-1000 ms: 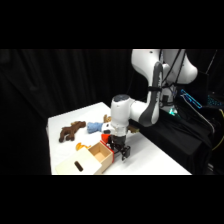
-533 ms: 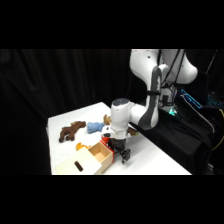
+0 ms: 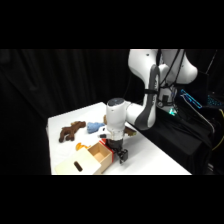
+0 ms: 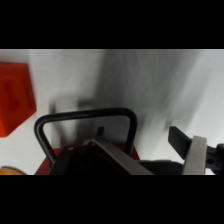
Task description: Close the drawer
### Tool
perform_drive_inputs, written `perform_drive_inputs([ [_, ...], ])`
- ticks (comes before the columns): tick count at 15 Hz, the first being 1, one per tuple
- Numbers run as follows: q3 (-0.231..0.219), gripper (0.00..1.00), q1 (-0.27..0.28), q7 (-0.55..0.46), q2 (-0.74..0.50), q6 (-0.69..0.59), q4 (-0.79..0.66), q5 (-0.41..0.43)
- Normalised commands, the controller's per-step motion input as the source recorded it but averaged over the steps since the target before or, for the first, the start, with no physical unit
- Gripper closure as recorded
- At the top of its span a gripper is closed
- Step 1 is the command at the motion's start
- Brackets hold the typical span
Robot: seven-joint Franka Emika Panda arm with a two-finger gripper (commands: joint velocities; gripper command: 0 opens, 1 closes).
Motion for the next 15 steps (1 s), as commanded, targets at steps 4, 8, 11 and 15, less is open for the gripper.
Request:
perform_drive_inputs([
  [4,-0.067,0.0,0.078,-0.07,0.09,-0.43,0.41,0.041],
  [8,-0.098,0.0,0.112,-0.07,0.2,-0.34,0.52,0.035],
  [11,-0.107,0.0,0.127,-0.04,0.25,-0.24,0.53,0.016],
  [15,-0.103,0.0,0.125,-0.02,0.25,-0.21,0.52,0.003],
])
